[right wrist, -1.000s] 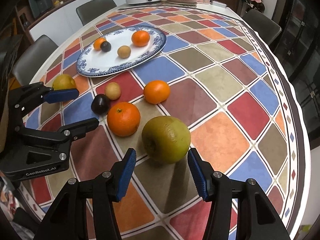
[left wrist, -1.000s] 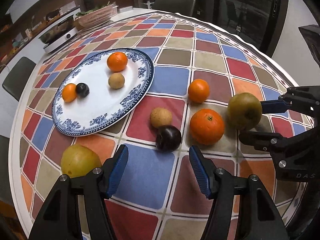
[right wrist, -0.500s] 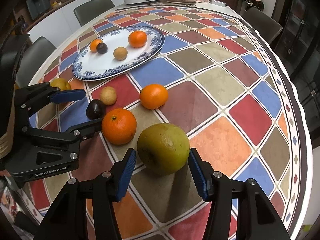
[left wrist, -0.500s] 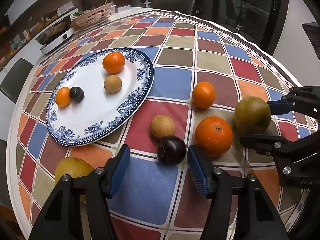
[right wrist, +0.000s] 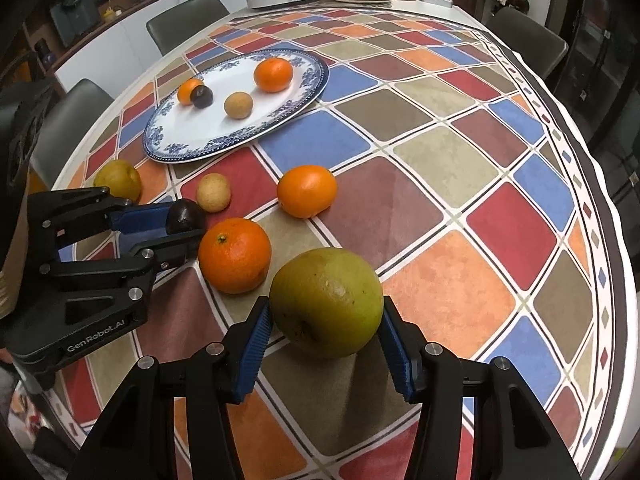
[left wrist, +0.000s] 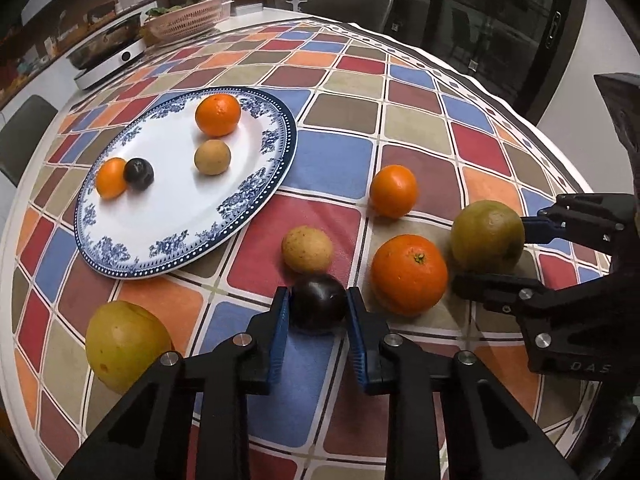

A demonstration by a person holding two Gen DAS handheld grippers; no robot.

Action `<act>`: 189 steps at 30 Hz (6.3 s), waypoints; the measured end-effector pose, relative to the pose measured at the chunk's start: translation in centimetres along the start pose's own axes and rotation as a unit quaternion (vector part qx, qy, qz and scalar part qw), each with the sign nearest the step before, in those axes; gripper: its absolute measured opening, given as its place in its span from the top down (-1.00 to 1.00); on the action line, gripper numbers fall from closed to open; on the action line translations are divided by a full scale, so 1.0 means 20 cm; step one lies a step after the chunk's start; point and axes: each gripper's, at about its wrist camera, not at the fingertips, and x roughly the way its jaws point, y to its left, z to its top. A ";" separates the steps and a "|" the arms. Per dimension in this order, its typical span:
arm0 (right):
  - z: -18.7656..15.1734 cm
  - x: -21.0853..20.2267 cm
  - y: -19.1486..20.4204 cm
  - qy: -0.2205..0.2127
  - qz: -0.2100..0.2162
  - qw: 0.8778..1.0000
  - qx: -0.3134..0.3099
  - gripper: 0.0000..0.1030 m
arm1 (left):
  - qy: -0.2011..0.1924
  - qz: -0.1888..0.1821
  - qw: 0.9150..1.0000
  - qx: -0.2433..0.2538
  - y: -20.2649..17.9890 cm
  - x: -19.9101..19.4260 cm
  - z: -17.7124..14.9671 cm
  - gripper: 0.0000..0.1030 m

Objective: Organize fruits
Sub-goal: 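Grasp another dark plum with the left tool while the right tool grasps the green apple, then carry the dark plum toward the plate while the right tool carries the green apple, then release the dark plum on the plate while the right tool releases the green apple, then move both tools back toward the yellow pear and a tangerine on the tablecloth, then grasp the yellow pear with the left tool while the right tool grasps a tangerine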

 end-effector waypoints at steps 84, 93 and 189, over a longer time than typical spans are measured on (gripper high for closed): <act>0.89 0.20 0.35 -0.063 0.086 0.991 -0.076 -0.10 | -0.026 0.052 0.995 -0.087 0.69 -0.05 0.27 0.28; 0.77 0.04 0.32 -0.104 0.031 0.990 -0.090 -0.10 | -0.048 0.088 0.993 -0.062 0.58 -0.20 0.24 0.23; 0.10 0.04 0.20 -0.029 0.011 0.996 0.080 0.19 | -0.013 0.085 0.993 -0.080 0.36 -0.21 -0.13 0.05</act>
